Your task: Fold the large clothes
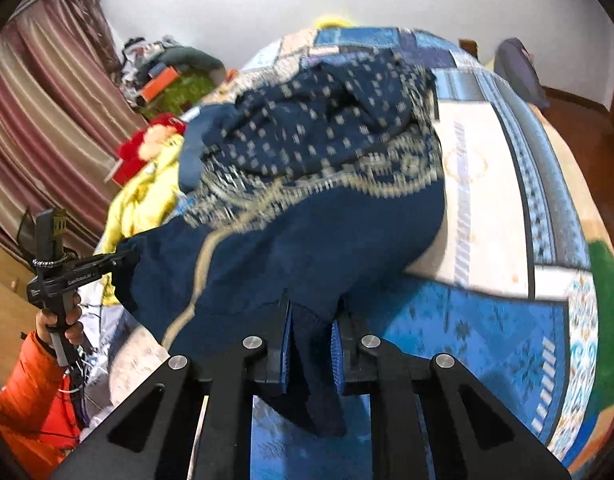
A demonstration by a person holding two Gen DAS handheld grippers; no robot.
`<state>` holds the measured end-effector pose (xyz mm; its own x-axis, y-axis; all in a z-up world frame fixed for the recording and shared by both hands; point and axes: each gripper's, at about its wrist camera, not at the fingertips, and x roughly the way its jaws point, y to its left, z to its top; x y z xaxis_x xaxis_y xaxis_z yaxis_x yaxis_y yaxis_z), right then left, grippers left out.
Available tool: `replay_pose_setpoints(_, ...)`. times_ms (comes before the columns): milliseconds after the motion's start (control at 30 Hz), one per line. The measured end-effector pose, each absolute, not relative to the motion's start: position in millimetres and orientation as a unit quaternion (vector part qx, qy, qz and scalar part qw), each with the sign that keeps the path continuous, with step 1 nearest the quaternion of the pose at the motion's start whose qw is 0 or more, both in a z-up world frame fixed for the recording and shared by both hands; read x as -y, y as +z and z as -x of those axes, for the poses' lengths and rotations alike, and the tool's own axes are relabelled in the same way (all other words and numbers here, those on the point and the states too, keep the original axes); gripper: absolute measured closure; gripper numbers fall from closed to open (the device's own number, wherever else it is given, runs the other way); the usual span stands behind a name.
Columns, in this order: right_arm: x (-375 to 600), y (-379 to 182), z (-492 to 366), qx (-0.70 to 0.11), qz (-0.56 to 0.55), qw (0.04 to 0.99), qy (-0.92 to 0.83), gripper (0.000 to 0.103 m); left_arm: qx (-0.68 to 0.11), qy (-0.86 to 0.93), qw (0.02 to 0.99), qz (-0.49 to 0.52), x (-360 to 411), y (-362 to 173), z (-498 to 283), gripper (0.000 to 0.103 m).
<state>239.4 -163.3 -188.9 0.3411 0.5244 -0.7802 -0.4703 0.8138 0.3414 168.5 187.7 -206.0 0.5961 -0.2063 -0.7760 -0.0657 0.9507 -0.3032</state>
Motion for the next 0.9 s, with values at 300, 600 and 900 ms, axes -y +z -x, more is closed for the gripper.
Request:
replay_pose_setpoints(300,152.5,-147.9,-285.8,-0.433,-0.017,0.851,0.298,0.091,-0.35,-0.036,0.926,0.139,-197.5,-130.7,-206.2,0.09)
replay_pose_setpoints(600,146.1,-120.0,-379.7,-0.391,-0.035,0.88,0.269,0.092,-0.304,-0.017,0.94,0.154,-223.2,-96.4,-284.9,0.09)
replay_pose_setpoints(900,102.0,-123.7,-499.1,-0.371,-0.029,0.894,0.249,0.094,-0.301,0.031,0.93,0.207,-270.1,-113.0,-395.0,0.09)
